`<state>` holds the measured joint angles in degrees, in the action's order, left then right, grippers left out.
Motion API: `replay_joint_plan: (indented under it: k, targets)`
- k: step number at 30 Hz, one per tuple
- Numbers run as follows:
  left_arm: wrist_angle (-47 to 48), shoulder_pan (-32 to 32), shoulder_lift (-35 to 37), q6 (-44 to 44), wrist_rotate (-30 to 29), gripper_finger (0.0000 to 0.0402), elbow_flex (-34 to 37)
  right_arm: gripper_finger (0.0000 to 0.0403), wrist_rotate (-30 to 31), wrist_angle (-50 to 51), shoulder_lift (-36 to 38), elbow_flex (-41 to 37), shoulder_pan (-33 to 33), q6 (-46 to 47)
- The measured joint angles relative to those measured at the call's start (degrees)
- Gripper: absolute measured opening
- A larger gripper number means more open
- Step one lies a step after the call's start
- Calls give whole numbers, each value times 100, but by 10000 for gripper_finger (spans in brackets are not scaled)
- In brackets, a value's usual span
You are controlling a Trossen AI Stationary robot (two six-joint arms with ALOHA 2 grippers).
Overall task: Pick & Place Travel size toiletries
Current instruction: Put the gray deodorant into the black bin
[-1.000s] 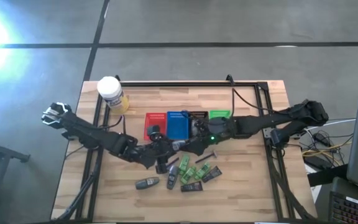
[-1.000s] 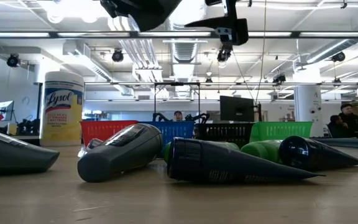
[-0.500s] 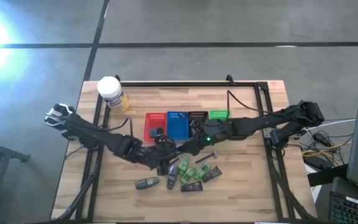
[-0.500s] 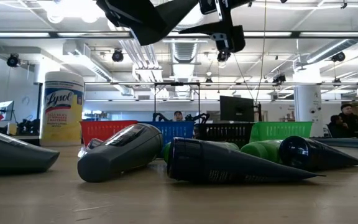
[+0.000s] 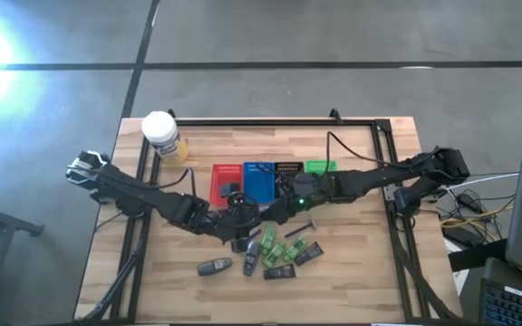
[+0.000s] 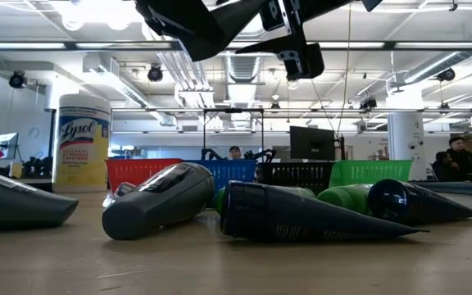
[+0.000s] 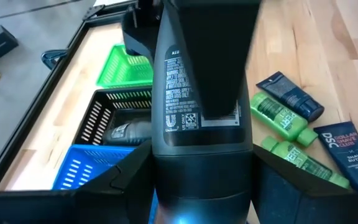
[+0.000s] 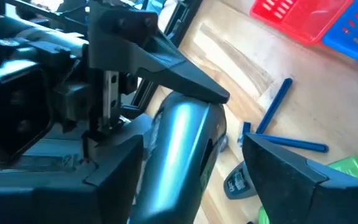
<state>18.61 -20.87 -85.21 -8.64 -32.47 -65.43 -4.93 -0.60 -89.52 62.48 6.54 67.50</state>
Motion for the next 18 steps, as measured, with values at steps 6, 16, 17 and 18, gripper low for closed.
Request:
replay_joint_plan:
  k: [6,16,17,18]
  targets:
    - [5,31,0,0,-2,211,0,232,-9,25,2,0,-75,-15]
    - [46,73,-4,-12,5,223,11,152,-133,83,-15,-2,-102,-129]
    - [52,73,-4,-20,3,232,11,146,-136,110,-15,-4,-102,-155]
    - [65,73,-4,-23,3,242,11,141,-129,138,-15,-4,-104,-186]
